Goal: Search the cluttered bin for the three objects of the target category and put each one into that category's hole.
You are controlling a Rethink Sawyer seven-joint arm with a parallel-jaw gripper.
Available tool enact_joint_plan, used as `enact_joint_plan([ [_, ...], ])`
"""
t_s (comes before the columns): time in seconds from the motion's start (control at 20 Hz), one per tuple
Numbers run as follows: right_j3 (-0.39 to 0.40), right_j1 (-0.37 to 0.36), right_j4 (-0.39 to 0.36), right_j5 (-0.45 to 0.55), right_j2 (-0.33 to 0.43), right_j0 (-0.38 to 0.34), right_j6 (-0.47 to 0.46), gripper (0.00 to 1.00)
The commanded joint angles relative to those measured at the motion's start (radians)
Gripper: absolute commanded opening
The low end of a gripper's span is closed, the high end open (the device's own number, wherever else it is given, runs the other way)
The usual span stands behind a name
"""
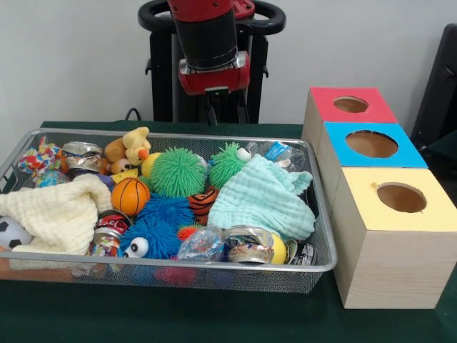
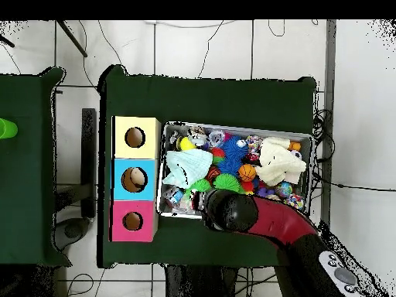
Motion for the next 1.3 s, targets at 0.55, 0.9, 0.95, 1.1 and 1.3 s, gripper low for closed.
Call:
enact_joint_plan([
  [0.55,-0.191,0.078,-0.127,-0.054,-0.104,0.121,0.088,0.0],
  [0.9,-0.293,0.125,-0.087,0.059,-0.065,0.095,0.039,0.0],
  [0.95,-0.313,0.128,-0.077,0.086,-0.062,0.094,0.037,0.0],
  [1.1,-0.396,0.149,-0.052,0.18,-0.065,0.104,0.046,0.0],
  [1.3,-0.472,0.164,-0.049,0.272,-0.057,0.108,0.027,0.0],
])
